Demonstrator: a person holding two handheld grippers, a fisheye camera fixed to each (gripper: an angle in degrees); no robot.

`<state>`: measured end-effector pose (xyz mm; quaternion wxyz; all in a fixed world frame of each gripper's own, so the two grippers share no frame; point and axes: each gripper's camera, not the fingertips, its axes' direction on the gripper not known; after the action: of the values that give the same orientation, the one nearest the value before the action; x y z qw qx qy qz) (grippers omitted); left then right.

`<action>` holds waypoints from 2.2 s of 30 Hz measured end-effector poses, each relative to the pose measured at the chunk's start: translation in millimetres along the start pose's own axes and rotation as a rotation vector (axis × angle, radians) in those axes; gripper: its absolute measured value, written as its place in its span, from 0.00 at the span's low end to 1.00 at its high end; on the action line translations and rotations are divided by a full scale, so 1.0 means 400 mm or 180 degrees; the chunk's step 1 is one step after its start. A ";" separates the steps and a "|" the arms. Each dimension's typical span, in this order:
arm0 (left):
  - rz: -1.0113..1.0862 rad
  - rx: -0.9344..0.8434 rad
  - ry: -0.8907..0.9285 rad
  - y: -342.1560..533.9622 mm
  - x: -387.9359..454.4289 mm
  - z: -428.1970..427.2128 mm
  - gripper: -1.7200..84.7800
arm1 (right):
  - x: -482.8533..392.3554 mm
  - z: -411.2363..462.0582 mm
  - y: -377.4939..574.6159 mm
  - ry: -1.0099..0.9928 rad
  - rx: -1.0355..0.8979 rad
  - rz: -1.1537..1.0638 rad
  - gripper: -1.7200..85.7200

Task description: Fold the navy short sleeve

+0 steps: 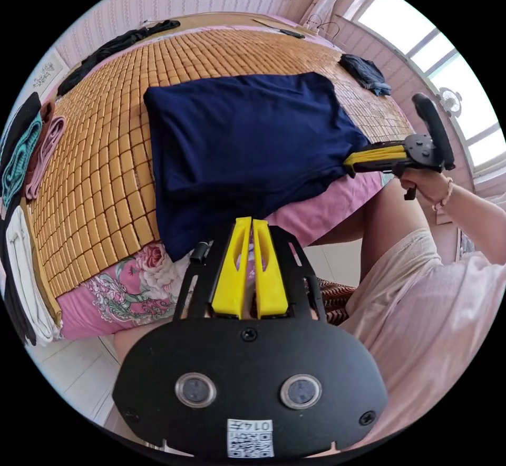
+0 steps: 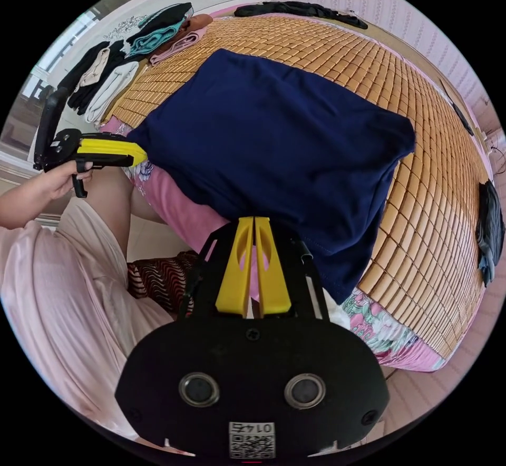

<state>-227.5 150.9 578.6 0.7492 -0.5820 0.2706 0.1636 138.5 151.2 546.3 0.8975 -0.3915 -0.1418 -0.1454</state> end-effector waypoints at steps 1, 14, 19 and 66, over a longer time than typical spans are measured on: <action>-0.0111 -0.0150 -0.0069 0.001 -0.012 0.020 0.01 | -0.005 -0.005 -0.007 0.0024 -0.0078 -0.0063 0.01; -0.0431 0.0680 -0.0207 -0.062 -0.141 -0.128 0.02 | 0.089 -0.172 -0.105 0.0855 0.0579 0.0197 0.05; -0.0582 0.0995 -0.0235 -0.188 -0.236 -0.155 0.09 | 0.257 -0.211 -0.222 0.0975 0.0821 0.0824 0.14; 0.0569 0.0771 0.0492 -0.170 0.119 0.181 0.01 | 0.143 0.041 -0.775 0.0866 -0.0343 -0.0162 0.01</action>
<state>-135.7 199.0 616.0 0.7733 -0.4719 0.3958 0.1505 73.3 -46.9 783.3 0.8821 -0.4122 -0.0208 -0.2273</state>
